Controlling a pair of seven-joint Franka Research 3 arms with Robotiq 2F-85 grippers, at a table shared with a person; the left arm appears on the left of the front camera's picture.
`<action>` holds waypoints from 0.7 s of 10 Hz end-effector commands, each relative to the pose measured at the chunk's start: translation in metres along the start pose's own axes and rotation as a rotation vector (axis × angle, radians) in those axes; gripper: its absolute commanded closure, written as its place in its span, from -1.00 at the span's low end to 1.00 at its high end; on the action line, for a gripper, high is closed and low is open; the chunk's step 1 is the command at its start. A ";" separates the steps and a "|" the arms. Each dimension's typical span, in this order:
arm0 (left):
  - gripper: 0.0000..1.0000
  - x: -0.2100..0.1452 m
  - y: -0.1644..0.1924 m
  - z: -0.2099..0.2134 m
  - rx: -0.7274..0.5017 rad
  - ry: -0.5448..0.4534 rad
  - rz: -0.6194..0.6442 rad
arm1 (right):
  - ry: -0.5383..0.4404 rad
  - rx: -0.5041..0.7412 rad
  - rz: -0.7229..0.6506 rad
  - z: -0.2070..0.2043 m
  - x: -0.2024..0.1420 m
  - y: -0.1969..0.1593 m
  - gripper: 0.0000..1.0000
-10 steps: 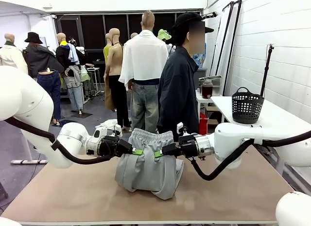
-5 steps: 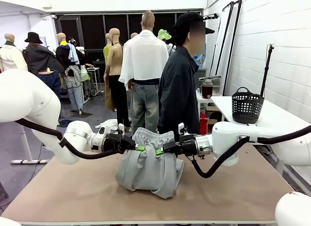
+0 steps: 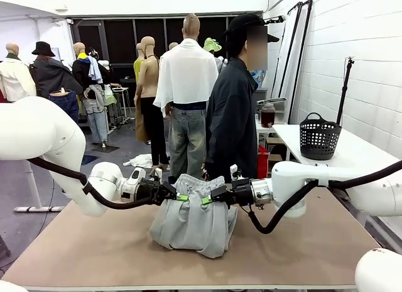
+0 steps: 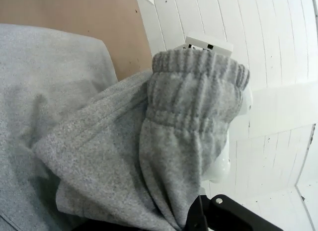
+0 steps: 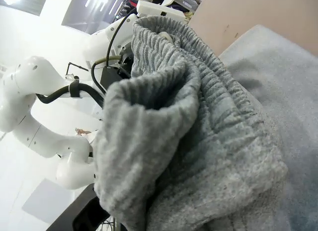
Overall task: Fold the training pants.
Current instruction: Fold the Training pants in half.
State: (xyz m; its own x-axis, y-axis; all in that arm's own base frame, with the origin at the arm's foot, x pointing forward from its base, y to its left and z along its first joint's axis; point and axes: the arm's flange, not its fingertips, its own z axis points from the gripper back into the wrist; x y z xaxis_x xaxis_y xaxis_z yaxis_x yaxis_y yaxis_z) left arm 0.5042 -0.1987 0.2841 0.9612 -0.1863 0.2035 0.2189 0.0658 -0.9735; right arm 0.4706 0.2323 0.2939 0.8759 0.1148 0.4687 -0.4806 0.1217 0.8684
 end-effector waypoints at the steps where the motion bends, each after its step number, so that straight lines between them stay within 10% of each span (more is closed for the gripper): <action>1: 1.00 -0.001 -0.002 0.000 0.003 -0.001 -0.003 | -0.002 0.001 0.001 0.000 0.000 0.000 1.00; 7: 1.00 0.010 0.004 -0.004 -0.001 -0.018 -0.022 | -0.027 -0.015 0.023 0.001 0.011 -0.012 1.00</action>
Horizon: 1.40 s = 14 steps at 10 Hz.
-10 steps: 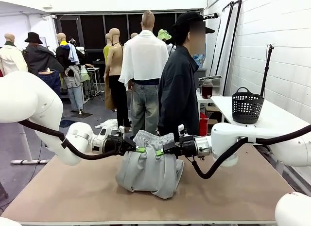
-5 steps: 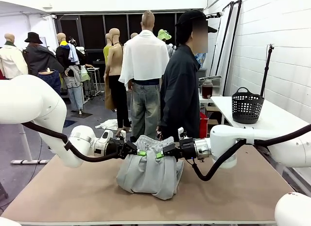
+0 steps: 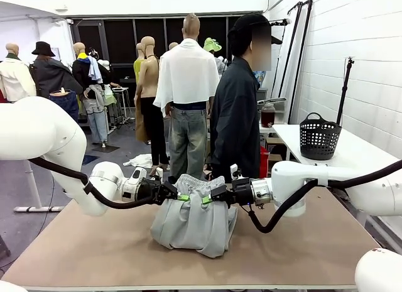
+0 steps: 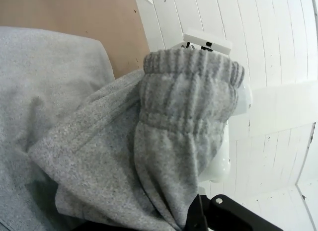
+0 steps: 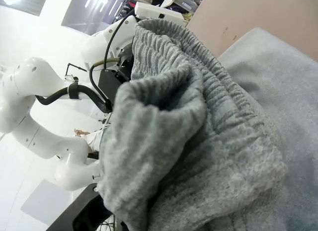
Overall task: Fold the training pants.
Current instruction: Fold the Training pants in half.
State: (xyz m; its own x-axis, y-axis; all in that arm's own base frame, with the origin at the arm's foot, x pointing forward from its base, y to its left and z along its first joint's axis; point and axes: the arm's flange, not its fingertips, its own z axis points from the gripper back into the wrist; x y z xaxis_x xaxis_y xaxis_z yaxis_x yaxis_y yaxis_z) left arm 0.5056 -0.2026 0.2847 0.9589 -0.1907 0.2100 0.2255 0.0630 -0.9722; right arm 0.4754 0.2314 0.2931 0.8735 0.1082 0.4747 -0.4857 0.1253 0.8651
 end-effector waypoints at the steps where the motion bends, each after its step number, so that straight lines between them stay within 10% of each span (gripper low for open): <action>1: 1.00 0.014 0.006 -0.001 0.015 -0.024 -0.007 | -0.028 -0.020 0.007 0.000 0.011 -0.015 1.00; 14: 1.00 0.050 0.050 -0.002 0.089 -0.077 0.056 | -0.108 -0.148 -0.012 0.010 0.020 -0.059 1.00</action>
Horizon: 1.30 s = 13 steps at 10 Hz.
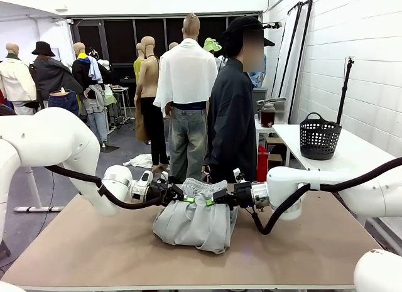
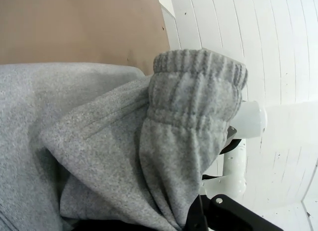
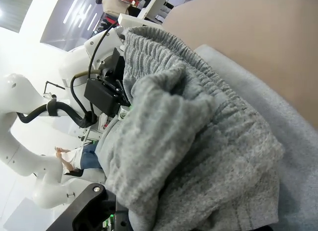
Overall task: Fold the training pants.
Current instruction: Fold the Training pants in half.
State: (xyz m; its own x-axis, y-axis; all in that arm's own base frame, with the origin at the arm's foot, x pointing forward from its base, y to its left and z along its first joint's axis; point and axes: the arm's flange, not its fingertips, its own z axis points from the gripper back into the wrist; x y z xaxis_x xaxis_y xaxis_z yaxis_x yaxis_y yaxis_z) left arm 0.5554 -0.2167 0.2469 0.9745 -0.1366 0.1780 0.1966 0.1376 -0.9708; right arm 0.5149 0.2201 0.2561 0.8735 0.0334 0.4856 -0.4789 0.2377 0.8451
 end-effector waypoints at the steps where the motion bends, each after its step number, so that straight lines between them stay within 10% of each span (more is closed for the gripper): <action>1: 1.00 0.007 0.005 0.010 0.029 -0.031 0.033 | -0.032 -0.040 -0.014 0.004 0.003 -0.008 1.00; 13: 1.00 0.003 0.028 0.026 0.074 -0.065 0.135 | -0.012 -0.043 -0.083 -0.001 0.008 -0.031 1.00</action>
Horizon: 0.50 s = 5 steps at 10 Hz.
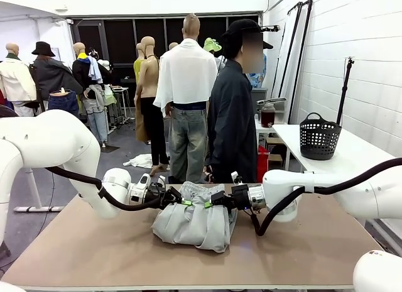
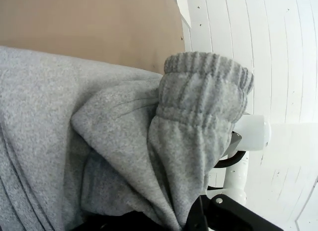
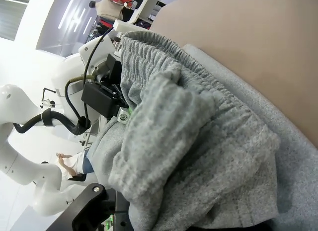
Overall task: Fold the training pants.
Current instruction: Fold the Training pants in half.
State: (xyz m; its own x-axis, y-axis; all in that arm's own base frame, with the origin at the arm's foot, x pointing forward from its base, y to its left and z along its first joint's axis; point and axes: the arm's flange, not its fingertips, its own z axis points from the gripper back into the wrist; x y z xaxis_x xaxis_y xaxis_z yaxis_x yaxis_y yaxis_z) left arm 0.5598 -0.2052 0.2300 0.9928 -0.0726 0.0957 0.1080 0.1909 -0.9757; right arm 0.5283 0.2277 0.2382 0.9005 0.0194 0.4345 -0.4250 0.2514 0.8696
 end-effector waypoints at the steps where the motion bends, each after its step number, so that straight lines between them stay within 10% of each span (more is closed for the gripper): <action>1: 1.00 0.004 0.013 0.014 0.032 -0.011 0.060 | -0.010 -0.031 -0.028 0.012 0.005 -0.011 1.00; 5: 1.00 0.004 0.017 0.014 0.031 -0.014 0.087 | -0.001 -0.022 -0.060 0.013 0.003 -0.010 0.80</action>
State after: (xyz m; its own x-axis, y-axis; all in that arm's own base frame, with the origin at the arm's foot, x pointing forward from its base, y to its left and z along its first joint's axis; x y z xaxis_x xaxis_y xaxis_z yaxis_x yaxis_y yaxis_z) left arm 0.5610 -0.2061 0.2227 0.9971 -0.0647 0.0411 0.0529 0.1937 -0.9796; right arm 0.5283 0.2271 0.2350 0.9142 0.0160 0.4051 -0.3958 0.2514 0.8833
